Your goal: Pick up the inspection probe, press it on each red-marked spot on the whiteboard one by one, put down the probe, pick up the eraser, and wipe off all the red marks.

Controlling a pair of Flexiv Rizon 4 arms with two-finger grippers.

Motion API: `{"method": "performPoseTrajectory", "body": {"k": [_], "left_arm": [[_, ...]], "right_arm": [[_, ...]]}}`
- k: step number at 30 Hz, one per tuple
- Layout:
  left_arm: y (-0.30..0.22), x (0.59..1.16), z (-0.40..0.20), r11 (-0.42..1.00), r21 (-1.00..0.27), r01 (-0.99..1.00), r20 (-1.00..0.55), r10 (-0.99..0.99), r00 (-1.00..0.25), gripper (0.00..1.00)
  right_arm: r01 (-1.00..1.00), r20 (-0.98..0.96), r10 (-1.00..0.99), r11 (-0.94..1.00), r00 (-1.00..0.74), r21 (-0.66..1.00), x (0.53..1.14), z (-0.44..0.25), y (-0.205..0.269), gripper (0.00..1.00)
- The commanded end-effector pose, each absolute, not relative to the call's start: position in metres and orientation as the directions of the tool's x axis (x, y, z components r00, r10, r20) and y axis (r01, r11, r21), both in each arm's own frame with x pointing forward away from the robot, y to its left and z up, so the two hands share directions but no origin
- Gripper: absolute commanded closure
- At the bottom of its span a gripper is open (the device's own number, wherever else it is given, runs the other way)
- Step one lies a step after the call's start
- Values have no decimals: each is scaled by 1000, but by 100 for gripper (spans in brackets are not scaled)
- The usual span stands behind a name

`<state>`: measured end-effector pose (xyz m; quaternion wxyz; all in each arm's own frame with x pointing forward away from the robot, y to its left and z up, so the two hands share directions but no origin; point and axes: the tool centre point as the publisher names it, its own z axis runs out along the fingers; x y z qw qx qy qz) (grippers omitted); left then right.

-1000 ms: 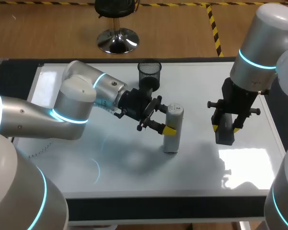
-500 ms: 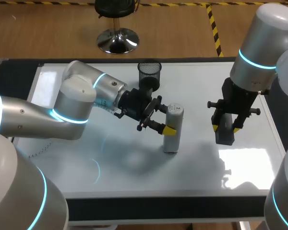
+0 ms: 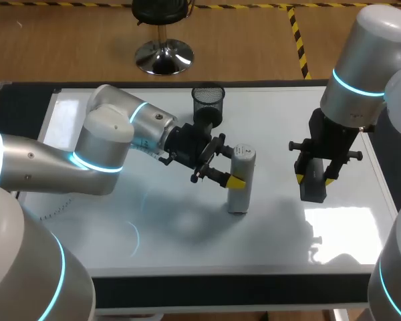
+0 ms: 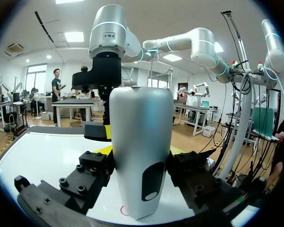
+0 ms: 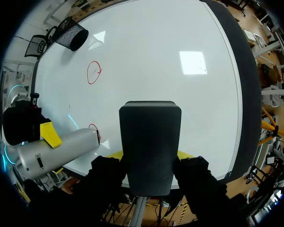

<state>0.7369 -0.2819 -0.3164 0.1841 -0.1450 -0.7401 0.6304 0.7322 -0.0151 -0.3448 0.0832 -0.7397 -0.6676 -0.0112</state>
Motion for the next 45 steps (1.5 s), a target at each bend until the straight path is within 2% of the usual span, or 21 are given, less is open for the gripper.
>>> {"method": "performPoseTrajectory", "body": {"k": [1,45], "left_arm": [[-284,738,-336,161,-987,-18,89,448,-890,100],[-280,728,-296,151,-988,-17,84,450,-889,100]], "right_arm": [[990,130,986,-93,107,-108,732,-344,-16,100],[990,130,986,-93,107,-108,732,-344,-16,100]]}}
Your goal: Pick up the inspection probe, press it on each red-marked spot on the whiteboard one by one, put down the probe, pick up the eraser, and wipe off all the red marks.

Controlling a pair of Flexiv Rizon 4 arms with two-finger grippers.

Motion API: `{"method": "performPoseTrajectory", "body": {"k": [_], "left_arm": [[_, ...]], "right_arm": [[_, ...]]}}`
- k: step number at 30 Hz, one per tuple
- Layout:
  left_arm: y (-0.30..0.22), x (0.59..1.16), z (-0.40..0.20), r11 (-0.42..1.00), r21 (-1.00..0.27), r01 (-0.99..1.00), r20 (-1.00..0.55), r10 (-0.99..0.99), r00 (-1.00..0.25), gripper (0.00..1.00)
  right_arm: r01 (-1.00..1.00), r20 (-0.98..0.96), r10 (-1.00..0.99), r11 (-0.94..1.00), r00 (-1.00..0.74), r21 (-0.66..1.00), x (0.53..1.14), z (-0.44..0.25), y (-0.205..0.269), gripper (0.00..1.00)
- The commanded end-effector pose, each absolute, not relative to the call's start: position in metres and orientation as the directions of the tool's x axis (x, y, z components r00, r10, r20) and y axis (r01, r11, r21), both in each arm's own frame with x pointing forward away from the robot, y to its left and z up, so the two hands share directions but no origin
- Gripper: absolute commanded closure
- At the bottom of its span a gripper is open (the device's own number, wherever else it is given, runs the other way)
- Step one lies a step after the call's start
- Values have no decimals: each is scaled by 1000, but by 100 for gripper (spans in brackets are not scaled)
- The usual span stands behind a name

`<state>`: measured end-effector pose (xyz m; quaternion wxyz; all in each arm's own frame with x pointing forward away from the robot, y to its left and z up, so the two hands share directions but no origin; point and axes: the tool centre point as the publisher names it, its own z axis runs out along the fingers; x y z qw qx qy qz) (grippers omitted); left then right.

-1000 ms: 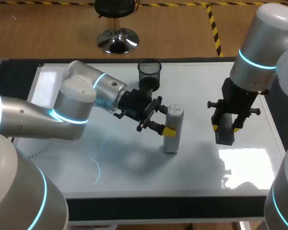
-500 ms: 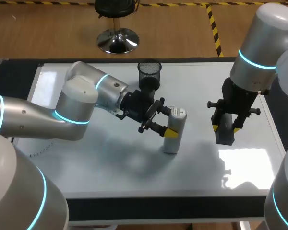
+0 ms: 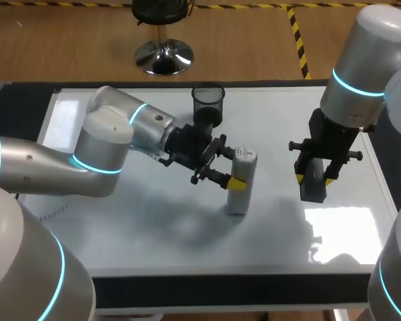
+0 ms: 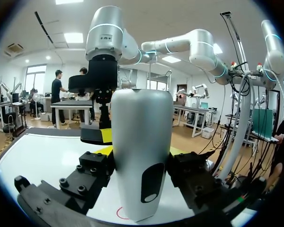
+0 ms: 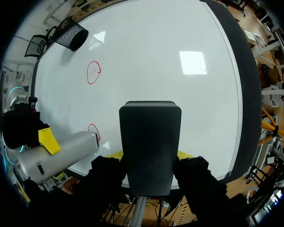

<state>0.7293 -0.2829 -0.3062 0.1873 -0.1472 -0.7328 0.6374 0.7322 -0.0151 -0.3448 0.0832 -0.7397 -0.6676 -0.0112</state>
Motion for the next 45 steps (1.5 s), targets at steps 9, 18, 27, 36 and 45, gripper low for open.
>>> {"method": "performPoseTrajectory", "body": {"k": [9,18,27,36,45], "left_arm": [[-275,730,-276,162,-987,7,67,447,-892,100],[-263,729,-261,172,-985,7,68,428,-901,100],[-255,730,-252,167,-986,14,60,429,-901,100],[-236,731,-246,163,-987,6,63,415,-908,100],[-214,735,-239,155,-988,-3,66,404,-913,100]], "right_arm": [[990,130,986,-93,107,-108,732,-344,-16,100],[990,130,986,-93,107,-108,732,-344,-16,100],[990,130,986,-93,107,-108,732,-344,-16,100],[990,130,986,-93,107,-108,732,-344,-16,100],[990,130,986,-93,107,-108,732,-344,-16,100]]}}
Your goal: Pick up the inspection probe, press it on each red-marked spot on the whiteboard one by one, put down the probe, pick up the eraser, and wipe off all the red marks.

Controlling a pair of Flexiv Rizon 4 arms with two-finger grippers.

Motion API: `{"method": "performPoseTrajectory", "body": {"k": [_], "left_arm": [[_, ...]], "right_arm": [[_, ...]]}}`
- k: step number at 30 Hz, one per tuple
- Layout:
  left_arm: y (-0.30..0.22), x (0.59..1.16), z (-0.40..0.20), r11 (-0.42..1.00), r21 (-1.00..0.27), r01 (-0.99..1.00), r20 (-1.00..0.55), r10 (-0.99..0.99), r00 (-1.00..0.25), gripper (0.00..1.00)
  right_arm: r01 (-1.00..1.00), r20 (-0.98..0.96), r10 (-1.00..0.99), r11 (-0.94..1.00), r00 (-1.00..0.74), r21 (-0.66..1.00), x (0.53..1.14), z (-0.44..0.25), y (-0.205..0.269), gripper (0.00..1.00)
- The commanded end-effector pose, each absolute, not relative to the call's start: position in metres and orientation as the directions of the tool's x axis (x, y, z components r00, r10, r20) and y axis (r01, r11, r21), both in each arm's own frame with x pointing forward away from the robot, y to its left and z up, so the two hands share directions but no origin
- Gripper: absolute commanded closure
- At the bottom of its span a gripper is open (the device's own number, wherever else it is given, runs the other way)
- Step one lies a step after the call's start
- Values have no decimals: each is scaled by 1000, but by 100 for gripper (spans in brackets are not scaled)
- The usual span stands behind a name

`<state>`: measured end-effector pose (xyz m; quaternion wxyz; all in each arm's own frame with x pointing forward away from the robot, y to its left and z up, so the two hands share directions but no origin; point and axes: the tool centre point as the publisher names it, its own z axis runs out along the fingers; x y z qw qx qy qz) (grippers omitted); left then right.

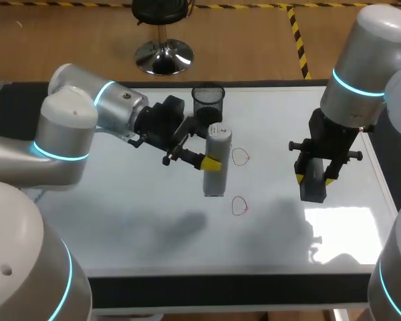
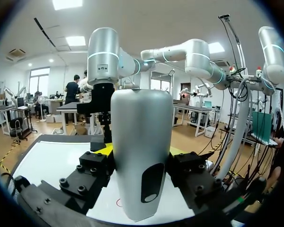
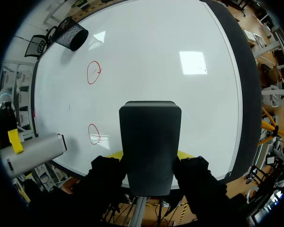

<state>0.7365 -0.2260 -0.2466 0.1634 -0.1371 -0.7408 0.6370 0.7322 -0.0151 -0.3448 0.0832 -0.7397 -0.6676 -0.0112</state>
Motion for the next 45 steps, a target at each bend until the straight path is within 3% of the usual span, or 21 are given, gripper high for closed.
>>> {"method": "performPoseTrajectory", "body": {"k": [1,26,45], "left_arm": [[-211,736,-238,151,-989,-5,65,400,-914,100],[-133,738,-213,145,-989,14,37,343,-939,100],[-63,721,-229,101,-995,2,27,283,-959,100]], "right_arm": [[990,130,986,-93,107,-108,732,-344,-16,100],[990,130,986,-93,107,-108,732,-344,-16,100],[990,130,986,-93,107,-108,732,-344,-16,100]]}}
